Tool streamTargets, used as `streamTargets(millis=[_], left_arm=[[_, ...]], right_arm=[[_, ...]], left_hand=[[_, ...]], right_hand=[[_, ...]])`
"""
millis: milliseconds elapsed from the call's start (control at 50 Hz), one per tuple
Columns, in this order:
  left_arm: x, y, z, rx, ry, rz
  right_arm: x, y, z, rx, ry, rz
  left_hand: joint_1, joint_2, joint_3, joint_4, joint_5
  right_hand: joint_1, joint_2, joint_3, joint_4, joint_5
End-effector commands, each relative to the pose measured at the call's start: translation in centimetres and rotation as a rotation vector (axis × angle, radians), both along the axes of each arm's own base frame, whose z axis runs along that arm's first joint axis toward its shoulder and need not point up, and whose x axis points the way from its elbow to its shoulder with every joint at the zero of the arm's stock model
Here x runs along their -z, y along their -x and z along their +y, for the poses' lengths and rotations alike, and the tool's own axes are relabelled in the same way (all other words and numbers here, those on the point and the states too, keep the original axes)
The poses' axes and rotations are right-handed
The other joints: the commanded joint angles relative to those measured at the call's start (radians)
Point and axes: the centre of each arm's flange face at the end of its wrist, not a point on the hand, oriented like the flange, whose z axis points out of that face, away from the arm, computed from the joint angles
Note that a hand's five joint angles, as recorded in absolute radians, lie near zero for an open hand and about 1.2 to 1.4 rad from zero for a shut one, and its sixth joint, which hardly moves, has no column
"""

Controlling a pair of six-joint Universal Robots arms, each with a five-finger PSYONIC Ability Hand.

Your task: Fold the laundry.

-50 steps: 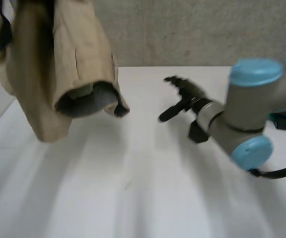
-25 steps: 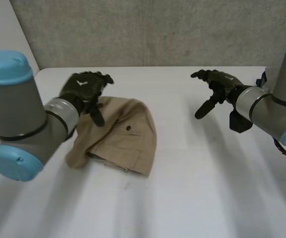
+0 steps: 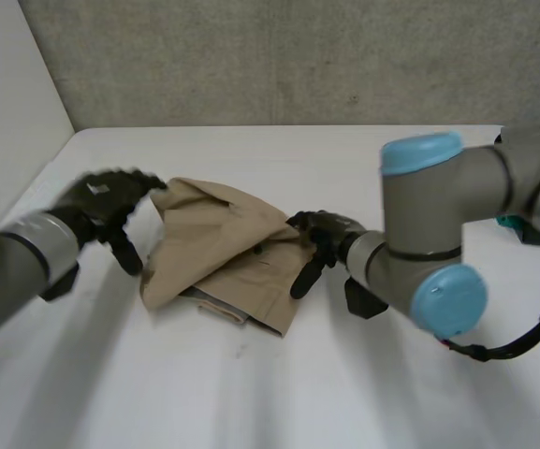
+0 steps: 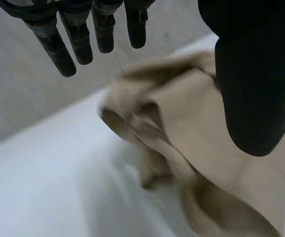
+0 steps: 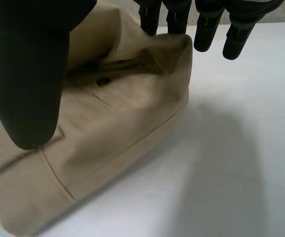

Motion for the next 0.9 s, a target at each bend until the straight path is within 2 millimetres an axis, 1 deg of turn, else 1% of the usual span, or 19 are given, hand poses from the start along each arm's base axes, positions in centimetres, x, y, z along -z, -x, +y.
streamTargets(millis=[20,120,200,220,260,280,340,400,420,440,480,500,520,540,620,680,740,820,900], left_arm=[[4.8,3.2,0.2,0.046,-0.088,-0.067],[6.1,4.5,-0.4,0.022,-0.063,-0.116],[6.2,5.5,-1.0,0.021,-0.005,-0.151],[5.8,5.7,-1.3,0.018,0.031,-0.155],[4.9,5.9,-1.6,0.009,0.067,-0.151],[3.8,5.9,-1.9,-0.002,0.103,-0.143],[1.4,5.8,-2.1,-0.025,0.162,-0.117],[-2.6,5.5,-1.6,-0.044,0.252,-0.057],[-5.3,5.3,-1.0,-0.049,0.307,-0.017],[-6.8,5.1,-0.5,-0.049,0.340,0.005],[-9.6,4.6,0.5,-0.051,0.399,0.052],[-12.5,4.2,1.6,-0.047,0.464,0.107],[-13.8,4.0,2.2,-0.043,0.491,0.134],[-16.3,3.5,3.5,-0.031,0.550,0.190],[-20.8,2.1,6.0,-0.021,0.629,0.303],[-21.6,1.6,6.3,-0.025,0.616,0.332],[-21.2,1.5,5.7,-0.036,0.581,0.332],[-18.0,1.9,3.3,-0.063,0.471,0.275],[-14.8,2.5,1.2,-0.078,0.380,0.227]], right_arm=[[1.8,-1.6,0.7,-0.004,0.132,0.106],[2.7,-2.4,0.3,0.021,0.198,0.089],[3.2,-3.0,0.0,0.025,0.237,0.078],[3.3,-3.2,-0.2,0.026,0.259,0.077],[3.1,-3.2,-0.6,0.036,0.284,0.080],[2.9,-3.1,-0.8,0.044,0.297,0.083],[1.5,-2.1,-2.0,0.102,0.354,0.105],[-2.4,-0.7,-2.9,0.167,0.432,0.095],[-3.6,-0.1,-3.2,0.184,0.456,0.090],[-6.2,0.9,-3.6,0.209,0.511,0.074],[-9.3,1.8,-3.8,0.225,0.586,0.047],[-12.4,2.7,-4.1,0.229,0.676,0.021],[-14.3,3.2,-4.1,0.225,0.732,0.008],[-16.4,3.7,-4.0,0.215,0.794,-0.004],[-21.2,4.1,-3.1,0.149,0.948,-0.051],[-23.0,3.8,-2.7,0.102,0.994,-0.080],[-23.5,3.6,-2.8,0.072,0.994,-0.080],[-21.1,2.8,-4.1,0.036,0.917,-0.031],[-16.7,1.9,-4.8,-0.012,0.772,0.060]], left_hand=[[-0.034,-0.029,-0.040,-0.027,-0.052],[-0.034,-0.029,-0.040,-0.027,-0.052],[0.435,0.440,0.429,0.442,0.417],[0.803,0.808,0.797,0.810,0.784],[1.175,1.179,1.168,1.181,1.156],[1.188,1.193,1.182,1.195,1.169],[1.188,1.193,1.182,1.195,1.169],[1.188,1.193,1.182,1.195,1.169],[1.188,1.193,1.182,1.195,1.169],[1.188,1.193,1.182,1.195,1.169],[1.188,1.193,1.182,1.195,1.169],[1.188,1.193,1.182,1.195,1.169],[1.188,1.193,1.182,1.195,1.169],[1.188,1.193,1.182,1.195,1.169],[1.188,1.193,1.182,1.195,1.169],[1.188,1.193,1.182,1.195,1.169],[1.188,1.193,1.182,1.195,1.169],[1.188,1.193,1.182,1.195,1.169],[1.188,1.193,1.182,1.195,1.169]], right_hand=[[-0.064,-0.052,-0.038,-0.031,-0.047],[-0.028,-0.017,-0.003,0.004,-0.012],[0.270,0.282,0.296,0.302,0.287],[0.579,0.591,0.605,0.611,0.596],[1.023,1.035,1.049,1.055,1.040],[1.157,1.169,1.182,1.189,1.173],[1.158,1.170,1.183,1.190,1.175],[1.158,1.170,1.183,1.190,1.175],[1.158,1.170,1.183,1.190,1.175],[1.158,1.170,1.183,1.190,1.175],[1.158,1.170,1.183,1.190,1.175],[1.158,1.170,1.183,1.190,1.175],[1.158,1.170,1.183,1.190,1.175],[1.158,1.170,1.183,1.190,1.175],[1.158,1.170,1.183,1.190,1.175],[1.158,1.170,1.183,1.190,1.175],[1.158,1.170,1.183,1.190,1.175],[1.158,1.170,1.183,1.190,1.175],[1.076,1.088,1.102,1.109,1.093]])
